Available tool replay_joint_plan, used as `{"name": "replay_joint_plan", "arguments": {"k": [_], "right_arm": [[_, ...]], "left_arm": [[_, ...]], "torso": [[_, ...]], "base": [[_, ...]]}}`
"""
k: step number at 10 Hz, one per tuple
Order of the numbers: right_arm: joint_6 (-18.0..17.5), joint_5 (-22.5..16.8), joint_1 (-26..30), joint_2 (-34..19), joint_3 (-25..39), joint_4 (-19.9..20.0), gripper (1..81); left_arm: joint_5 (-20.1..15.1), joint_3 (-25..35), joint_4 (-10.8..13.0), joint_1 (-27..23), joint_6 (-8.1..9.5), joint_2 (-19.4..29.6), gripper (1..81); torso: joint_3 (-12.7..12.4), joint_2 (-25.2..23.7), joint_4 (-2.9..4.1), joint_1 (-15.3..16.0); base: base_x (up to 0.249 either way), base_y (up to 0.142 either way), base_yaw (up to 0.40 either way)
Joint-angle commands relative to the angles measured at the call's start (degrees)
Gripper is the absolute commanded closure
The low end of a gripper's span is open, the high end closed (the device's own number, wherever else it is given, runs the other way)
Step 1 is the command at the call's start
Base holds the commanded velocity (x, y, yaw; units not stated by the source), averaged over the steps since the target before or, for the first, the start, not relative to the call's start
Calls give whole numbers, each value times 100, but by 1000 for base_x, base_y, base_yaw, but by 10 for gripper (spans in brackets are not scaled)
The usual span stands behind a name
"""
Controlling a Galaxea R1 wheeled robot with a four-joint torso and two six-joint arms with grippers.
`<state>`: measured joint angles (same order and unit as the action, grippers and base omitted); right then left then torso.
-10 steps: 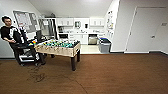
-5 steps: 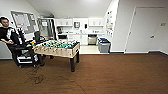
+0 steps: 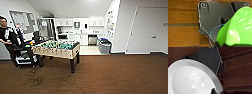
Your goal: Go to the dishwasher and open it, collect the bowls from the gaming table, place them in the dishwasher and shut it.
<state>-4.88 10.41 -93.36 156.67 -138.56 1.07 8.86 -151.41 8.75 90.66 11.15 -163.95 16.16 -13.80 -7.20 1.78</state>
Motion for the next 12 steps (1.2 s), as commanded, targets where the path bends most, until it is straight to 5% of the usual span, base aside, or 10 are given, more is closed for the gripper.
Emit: {"name": "replay_joint_plan", "arguments": {"k": [1,12], "right_arm": [[22,-285,181,-125,23,-81,811],[22,-285,154,-125,23,-72,811]], "left_arm": [[-271,-12,48,-193,-17,99,811],[-271,-12,56,-193,-25,81,811]], "torso": [[0,0,0,0],[2,0,0,2]], "base": [[159,-66,0],[178,-96,0]]}}
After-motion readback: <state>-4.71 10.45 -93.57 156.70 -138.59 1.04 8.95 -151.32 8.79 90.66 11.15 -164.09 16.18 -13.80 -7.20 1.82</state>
